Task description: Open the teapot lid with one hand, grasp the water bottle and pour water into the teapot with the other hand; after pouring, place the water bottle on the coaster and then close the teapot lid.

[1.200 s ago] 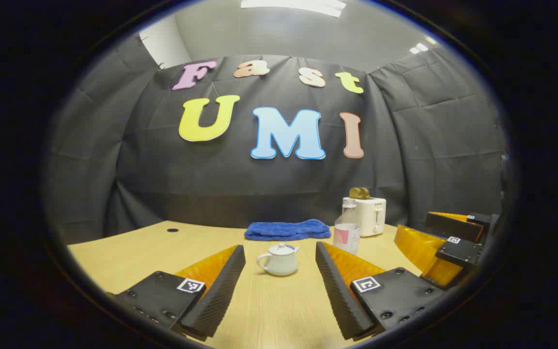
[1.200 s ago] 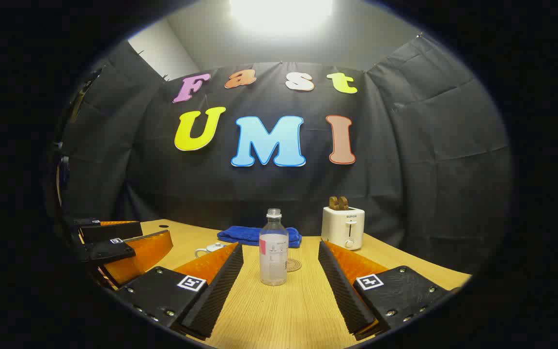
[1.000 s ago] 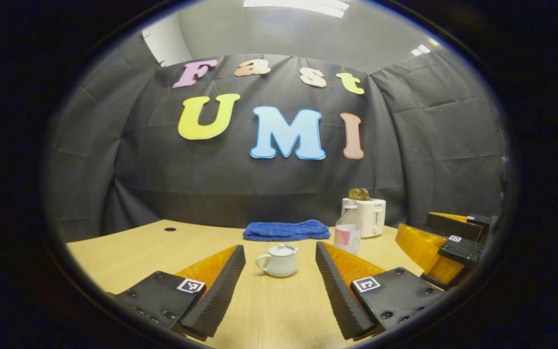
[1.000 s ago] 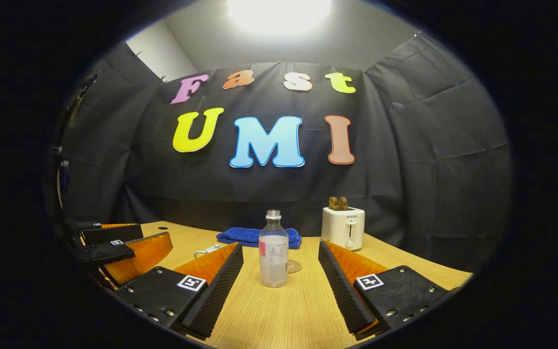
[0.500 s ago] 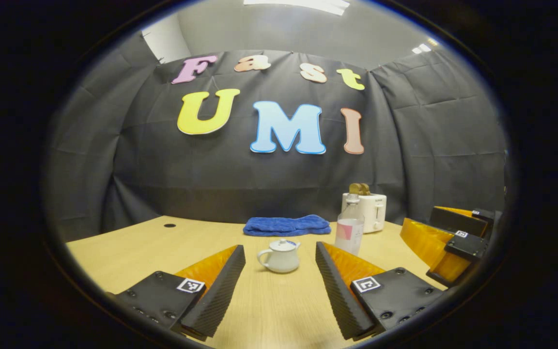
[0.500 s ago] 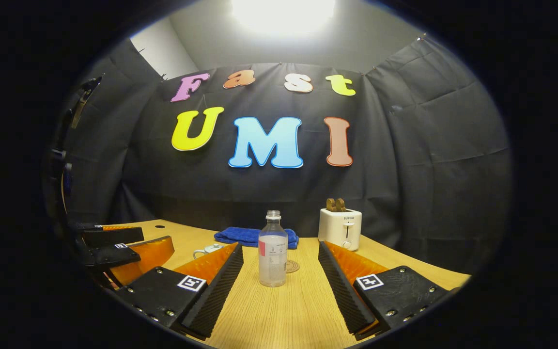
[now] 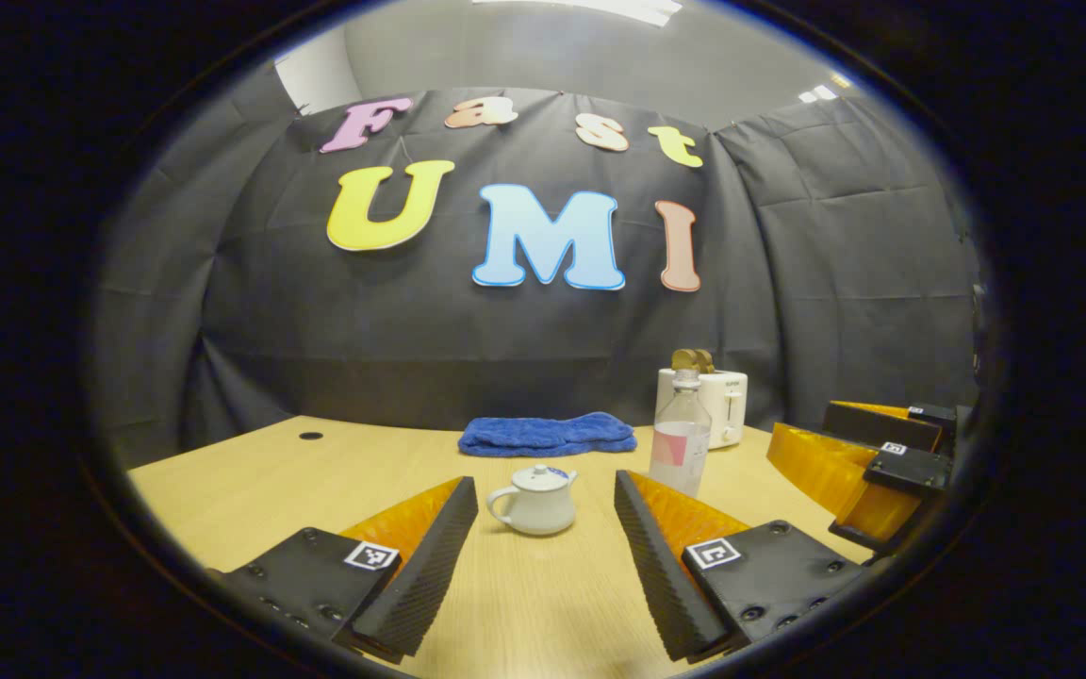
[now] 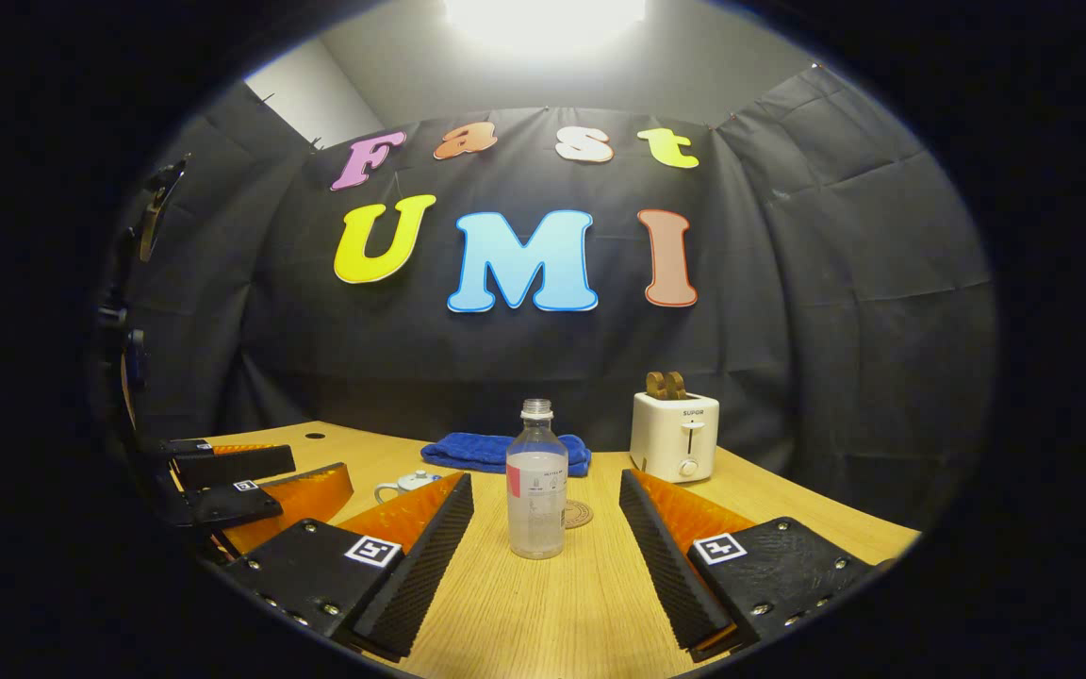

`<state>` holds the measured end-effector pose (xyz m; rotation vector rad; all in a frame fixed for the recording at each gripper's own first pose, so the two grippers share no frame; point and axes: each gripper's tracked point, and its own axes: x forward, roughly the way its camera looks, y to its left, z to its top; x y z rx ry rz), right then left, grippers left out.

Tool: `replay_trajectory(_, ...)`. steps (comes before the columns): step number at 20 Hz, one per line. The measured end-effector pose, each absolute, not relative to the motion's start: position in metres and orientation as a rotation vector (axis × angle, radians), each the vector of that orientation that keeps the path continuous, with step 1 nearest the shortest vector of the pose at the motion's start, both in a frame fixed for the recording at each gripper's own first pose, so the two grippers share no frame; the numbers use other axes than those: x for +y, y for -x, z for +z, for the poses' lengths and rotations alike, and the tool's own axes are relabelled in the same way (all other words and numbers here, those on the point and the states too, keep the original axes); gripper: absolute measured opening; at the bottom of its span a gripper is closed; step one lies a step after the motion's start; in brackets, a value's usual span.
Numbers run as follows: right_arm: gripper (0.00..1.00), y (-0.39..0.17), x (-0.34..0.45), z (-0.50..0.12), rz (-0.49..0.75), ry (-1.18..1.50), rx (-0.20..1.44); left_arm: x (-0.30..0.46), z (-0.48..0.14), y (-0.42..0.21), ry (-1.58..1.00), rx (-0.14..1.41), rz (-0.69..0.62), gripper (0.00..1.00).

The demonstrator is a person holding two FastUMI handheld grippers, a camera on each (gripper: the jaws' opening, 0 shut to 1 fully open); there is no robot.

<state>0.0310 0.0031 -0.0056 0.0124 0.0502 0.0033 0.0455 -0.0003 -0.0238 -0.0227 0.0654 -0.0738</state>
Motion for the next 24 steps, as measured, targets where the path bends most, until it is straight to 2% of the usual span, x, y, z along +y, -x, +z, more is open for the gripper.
replay_trajectory(15, 0.97, -0.136, 0.006, -0.055, 0.007, -0.039, 0.233, -0.011, -0.038, -0.173, 0.009, 0.129, -0.213, 0.94)
replay_trajectory(19, 0.97, -0.157, 0.006, -0.067, 0.011, -0.041, 0.269, -0.005, -0.035, -0.200, -0.004, 0.106, -0.200, 0.94)
replay_trajectory(24, 0.97, -0.169, 0.009, -0.084, 0.026, -0.030, 0.295, -0.011, -0.060, -0.226, -0.048, 0.158, -0.233, 0.95)
